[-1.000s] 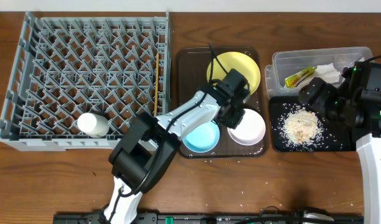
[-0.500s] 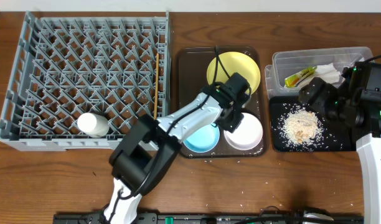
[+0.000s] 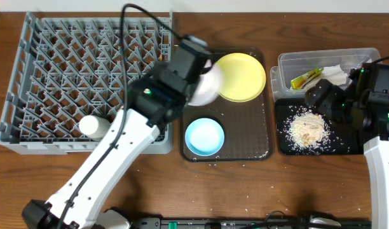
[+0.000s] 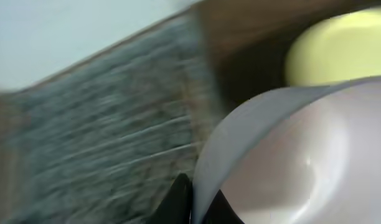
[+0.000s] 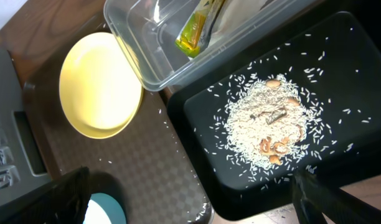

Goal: Sort waste into correct bins and load items into the dishwasher
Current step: 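Carry the pink bowl left over the dish rack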

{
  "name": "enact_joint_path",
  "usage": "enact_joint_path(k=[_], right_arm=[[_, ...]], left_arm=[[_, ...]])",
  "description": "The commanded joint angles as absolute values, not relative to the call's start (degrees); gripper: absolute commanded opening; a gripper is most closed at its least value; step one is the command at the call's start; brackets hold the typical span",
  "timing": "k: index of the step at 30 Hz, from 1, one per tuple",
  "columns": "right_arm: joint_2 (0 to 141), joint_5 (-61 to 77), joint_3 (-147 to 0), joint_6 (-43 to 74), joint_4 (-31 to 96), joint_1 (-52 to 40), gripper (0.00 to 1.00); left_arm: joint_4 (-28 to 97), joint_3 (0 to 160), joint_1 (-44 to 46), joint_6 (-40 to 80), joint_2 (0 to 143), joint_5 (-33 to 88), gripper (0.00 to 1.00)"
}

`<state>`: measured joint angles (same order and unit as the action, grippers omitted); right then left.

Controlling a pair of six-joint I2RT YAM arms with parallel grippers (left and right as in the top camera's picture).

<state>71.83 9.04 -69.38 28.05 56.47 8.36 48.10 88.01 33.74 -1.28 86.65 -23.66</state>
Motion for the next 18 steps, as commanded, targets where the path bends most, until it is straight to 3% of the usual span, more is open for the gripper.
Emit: enact_joint_path(k=[1, 11, 18], right_arm=[[72.0, 9.1, -69.6, 28.3, 56.6, 8.8, 0.99], [72.0, 9.1, -69.6, 28.3, 56.6, 8.8, 0.99], [72.0, 9.1, -69.6, 28.3, 56.6, 8.8, 0.99]], left_arm=[[52.5, 87.6, 30.5, -3.4, 87.8, -52.8, 0.07], [53.9, 82.1, 22.7, -3.3, 88.1, -62.0, 0.07], [50.0, 77.2, 19.3, -0.8, 89.2, -62.3, 0.08]])
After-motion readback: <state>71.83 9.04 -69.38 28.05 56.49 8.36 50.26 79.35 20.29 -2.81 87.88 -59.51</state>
